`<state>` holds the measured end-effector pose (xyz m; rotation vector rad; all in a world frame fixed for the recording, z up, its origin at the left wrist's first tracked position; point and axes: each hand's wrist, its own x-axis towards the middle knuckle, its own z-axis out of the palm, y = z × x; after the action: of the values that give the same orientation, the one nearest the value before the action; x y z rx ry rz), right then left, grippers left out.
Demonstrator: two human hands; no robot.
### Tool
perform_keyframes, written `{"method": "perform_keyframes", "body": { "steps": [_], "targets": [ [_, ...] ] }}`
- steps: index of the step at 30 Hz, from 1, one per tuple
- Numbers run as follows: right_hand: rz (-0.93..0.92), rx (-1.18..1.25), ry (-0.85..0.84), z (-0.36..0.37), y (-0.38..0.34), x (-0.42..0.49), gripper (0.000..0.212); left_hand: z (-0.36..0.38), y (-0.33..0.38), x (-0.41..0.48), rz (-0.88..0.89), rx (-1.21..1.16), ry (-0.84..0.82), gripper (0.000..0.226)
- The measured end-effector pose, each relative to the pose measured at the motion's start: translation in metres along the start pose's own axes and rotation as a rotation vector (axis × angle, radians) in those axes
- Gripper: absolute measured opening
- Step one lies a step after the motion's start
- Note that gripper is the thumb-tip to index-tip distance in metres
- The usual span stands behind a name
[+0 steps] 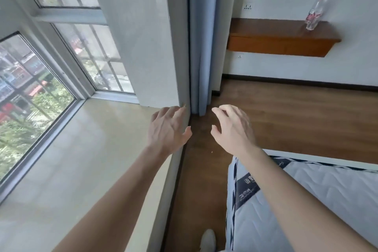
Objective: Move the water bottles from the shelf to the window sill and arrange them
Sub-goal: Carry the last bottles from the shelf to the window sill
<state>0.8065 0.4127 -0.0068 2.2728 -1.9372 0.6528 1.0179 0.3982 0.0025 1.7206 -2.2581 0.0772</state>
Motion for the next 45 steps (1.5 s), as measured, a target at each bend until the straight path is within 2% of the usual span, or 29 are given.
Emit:
{"method": "perform_keyframes", "body": {
  "steps": [5, 18, 30, 45],
  "targets": [
    [0.02, -0.02, 0.018, 0.008, 0.039, 0.046, 0.039, 0.017, 0.019, 0.065, 0.029, -0.023, -0.01, 0.049],
    [0.137, -0.056, 0.029, 0.046, 0.127, 0.161, 0.044, 0.067, 0.038, 0.227, 0.124, -0.023, -0.025, 0.054],
    [0.319, -0.193, 0.033, 0.066, 0.218, 0.328, 0.042, 0.111, 0.046, 0.45, 0.266, -0.091, -0.042, 0.06],
    [0.558, -0.261, -0.033, 0.072, 0.358, 0.406, 0.046, 0.187, 0.143, 0.616, 0.463, -0.144, -0.126, 0.058]
  ]
}}
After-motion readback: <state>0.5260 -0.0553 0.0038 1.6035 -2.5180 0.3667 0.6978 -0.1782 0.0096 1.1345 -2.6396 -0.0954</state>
